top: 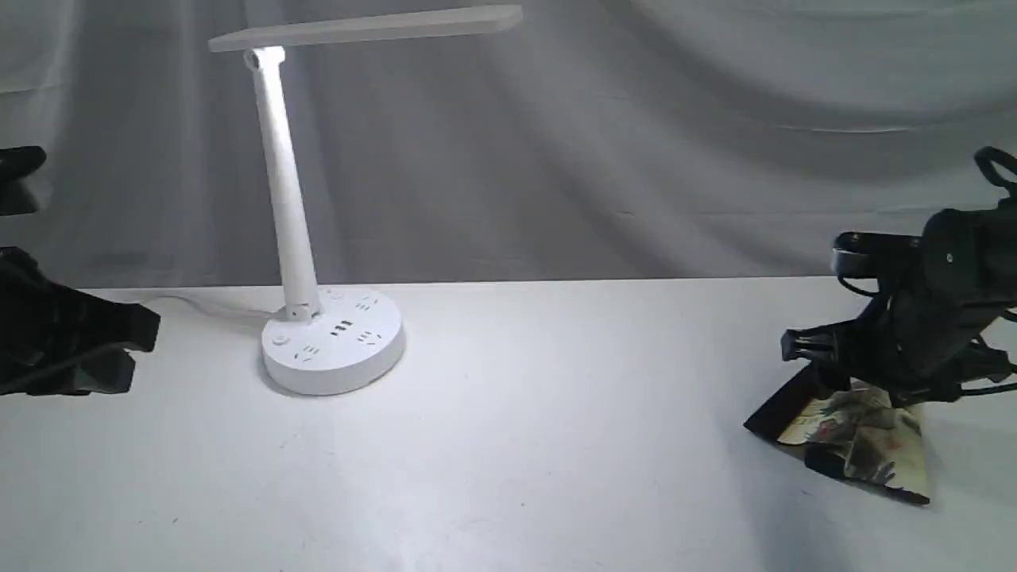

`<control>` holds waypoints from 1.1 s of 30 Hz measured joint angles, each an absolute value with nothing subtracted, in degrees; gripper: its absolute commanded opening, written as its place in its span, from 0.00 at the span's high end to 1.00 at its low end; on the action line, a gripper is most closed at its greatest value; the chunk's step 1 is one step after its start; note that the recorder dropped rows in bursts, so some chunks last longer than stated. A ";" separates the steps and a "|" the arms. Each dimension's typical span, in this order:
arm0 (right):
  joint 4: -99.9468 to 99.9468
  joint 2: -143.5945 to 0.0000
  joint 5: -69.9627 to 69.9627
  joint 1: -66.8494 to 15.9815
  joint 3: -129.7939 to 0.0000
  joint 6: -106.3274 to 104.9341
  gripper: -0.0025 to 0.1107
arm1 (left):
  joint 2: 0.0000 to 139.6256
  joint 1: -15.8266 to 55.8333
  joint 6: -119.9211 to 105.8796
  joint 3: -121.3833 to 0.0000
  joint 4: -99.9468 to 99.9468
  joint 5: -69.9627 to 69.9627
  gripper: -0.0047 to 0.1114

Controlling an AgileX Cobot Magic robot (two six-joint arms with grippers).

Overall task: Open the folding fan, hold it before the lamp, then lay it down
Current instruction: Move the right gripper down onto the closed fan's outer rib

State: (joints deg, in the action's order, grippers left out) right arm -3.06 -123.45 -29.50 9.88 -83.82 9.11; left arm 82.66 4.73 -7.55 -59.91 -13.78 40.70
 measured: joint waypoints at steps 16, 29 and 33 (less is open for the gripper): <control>0.00 -125.99 -30.25 10.36 -84.27 4.13 0.45 | 82.66 4.73 -7.55 -59.91 -13.78 40.59 0.75; 1.59 -126.08 -36.26 9.29 -84.86 -16.10 0.54 | 82.66 4.73 -7.65 -59.91 -13.78 40.17 0.75; 2.68 -125.94 -39.39 8.32 -85.12 -23.92 0.56 | 82.66 4.73 -7.65 -59.91 -14.00 40.17 0.75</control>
State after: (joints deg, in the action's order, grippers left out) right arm 2.68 -125.94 -39.39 8.32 -85.12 -23.92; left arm 82.66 4.73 -7.65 -59.91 -14.00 40.17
